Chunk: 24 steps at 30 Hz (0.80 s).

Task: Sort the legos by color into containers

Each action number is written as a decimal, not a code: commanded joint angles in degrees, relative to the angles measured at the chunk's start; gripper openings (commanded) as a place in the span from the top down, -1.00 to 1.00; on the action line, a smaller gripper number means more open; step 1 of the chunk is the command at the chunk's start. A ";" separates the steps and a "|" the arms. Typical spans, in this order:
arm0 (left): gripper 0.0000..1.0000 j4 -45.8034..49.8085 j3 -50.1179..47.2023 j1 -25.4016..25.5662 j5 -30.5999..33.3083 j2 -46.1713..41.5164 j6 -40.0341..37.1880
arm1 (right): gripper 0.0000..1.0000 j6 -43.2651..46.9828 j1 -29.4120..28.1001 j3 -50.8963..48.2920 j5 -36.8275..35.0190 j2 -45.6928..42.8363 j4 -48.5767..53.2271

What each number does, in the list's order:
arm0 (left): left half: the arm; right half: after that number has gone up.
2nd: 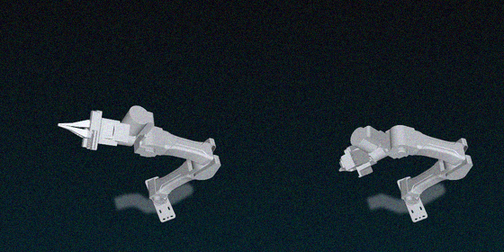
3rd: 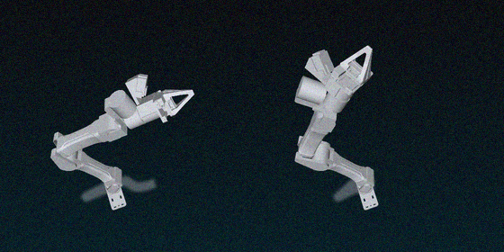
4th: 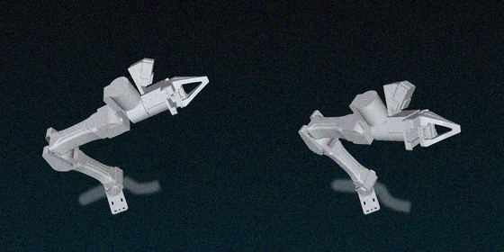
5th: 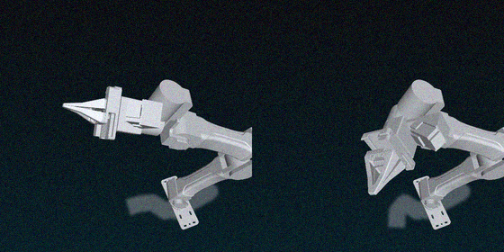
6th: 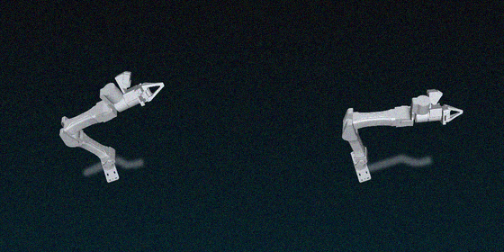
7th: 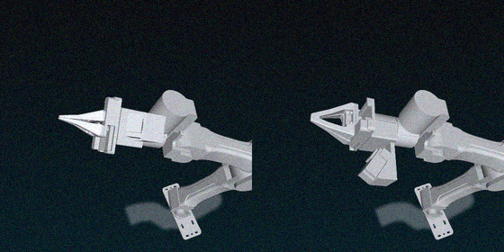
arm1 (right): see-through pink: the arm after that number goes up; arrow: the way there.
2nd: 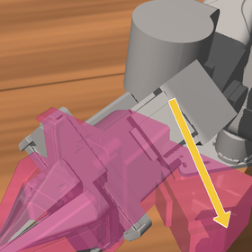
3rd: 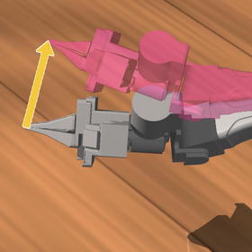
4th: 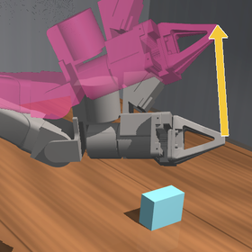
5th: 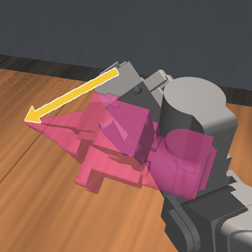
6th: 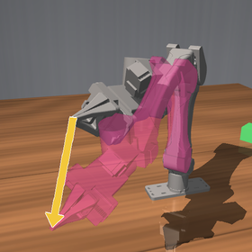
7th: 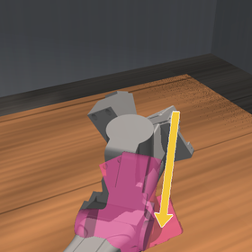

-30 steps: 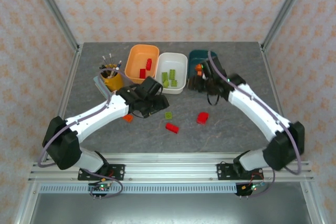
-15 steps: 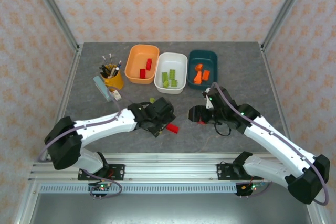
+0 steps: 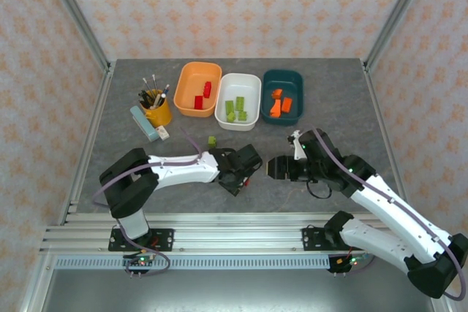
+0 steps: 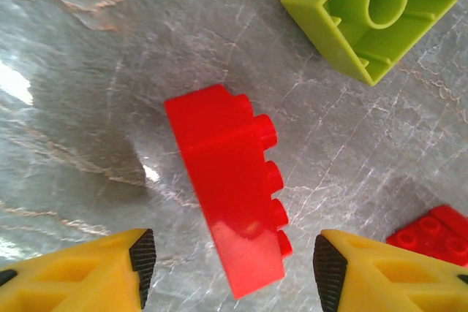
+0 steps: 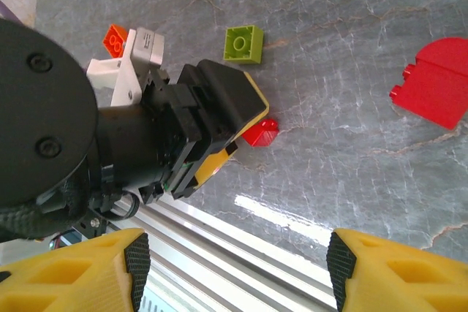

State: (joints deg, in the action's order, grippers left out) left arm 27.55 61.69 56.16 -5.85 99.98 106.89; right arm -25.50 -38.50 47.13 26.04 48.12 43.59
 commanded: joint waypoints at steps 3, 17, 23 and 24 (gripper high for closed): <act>-0.04 3.52 1.90 0.00 3.02 1.91 2.35 | -0.34 -0.91 -0.35 -1.74 0.31 -1.18 0.91; 0.91 14.21 5.70 -1.57 5.43 -0.25 -2.66 | -0.31 -0.91 -0.36 0.15 -3.11 -0.30 -0.93; 0.94 22.73 9.45 -5.10 9.19 -8.64 -10.97 | -0.29 0.45 -0.35 6.39 -4.19 4.27 -4.18; 0.94 24.33 10.73 -6.32 10.29 -9.93 -13.11 | -0.28 0.38 -0.35 7.41 -4.07 5.32 -5.58</act>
State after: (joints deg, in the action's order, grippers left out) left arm 43.99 68.55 51.86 -1.56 94.39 99.90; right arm -25.69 -38.50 51.00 23.70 51.94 42.44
